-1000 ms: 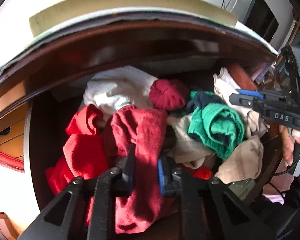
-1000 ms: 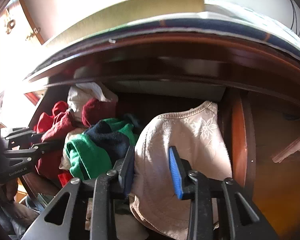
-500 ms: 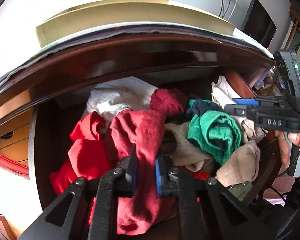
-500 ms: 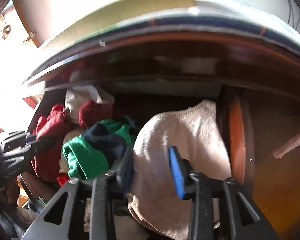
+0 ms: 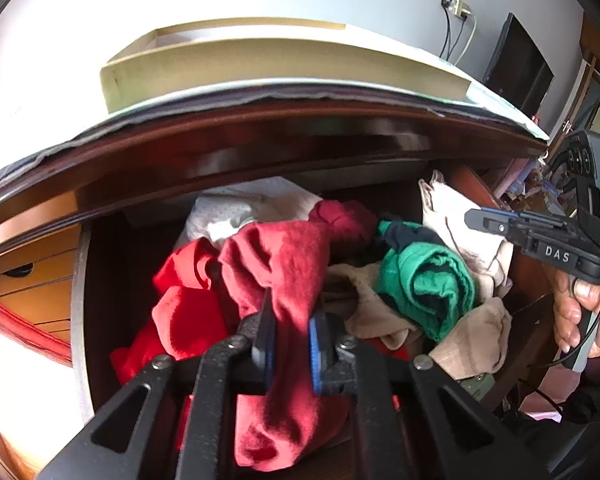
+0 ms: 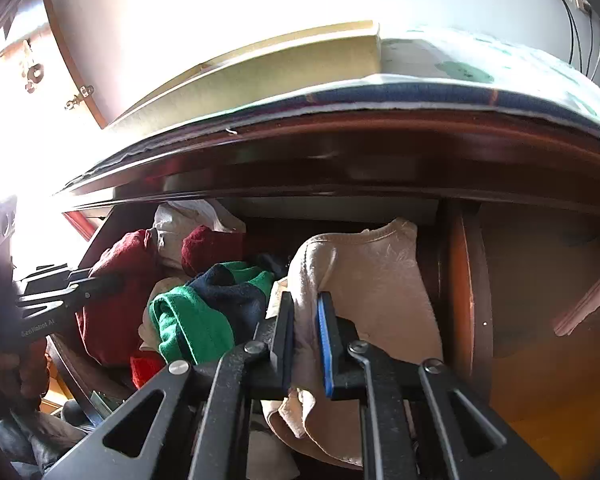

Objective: Take underwear out of drawer
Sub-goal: 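Close the left gripper on the red cloth while the right gripper grasps the beige bra, then lift the red cloth with the left gripper while the right gripper lifts the beige bra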

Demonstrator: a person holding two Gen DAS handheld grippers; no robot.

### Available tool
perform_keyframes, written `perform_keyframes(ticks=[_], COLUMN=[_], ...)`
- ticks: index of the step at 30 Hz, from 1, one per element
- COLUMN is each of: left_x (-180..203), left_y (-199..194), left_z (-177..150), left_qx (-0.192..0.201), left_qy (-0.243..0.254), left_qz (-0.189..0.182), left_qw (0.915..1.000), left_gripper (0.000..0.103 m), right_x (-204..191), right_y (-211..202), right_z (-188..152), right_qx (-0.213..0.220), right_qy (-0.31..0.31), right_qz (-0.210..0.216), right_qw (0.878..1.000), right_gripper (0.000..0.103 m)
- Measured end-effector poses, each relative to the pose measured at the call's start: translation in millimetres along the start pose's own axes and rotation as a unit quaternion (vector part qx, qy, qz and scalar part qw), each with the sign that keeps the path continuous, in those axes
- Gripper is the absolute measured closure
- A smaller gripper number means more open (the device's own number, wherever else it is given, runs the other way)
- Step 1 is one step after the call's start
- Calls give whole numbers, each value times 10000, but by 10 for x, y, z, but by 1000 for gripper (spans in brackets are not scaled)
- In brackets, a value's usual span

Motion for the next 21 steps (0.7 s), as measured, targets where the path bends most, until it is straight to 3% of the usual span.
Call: perform_keyframes(ticks=[16,21], left_x=[-58,-49], left_y=[-229,-366], left_z=[-2,53], left_qx=[332,628], left_qy=[-75,-91], left_qz=[1,-7], left_qw=[9994,9980], left_gripper=[95,95], right_x=[-84,-86], right_y=[-183,-282], right_z=[94,108], right_qx=[493,646], right_qy=[-200,-261], right_qz=[-26,-5], right_qw=[9986,9976], right_gripper=[92,92])
Point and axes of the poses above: each gripper's, at about its wrist camera, not at the fingertips, and y roughly the way its jaws point, x to its right, z to its top, the point moved 9 cm from there along y, roughly the way its jaws point, and after that the axes turned 2 degrees about z, right-handed, at the moved point
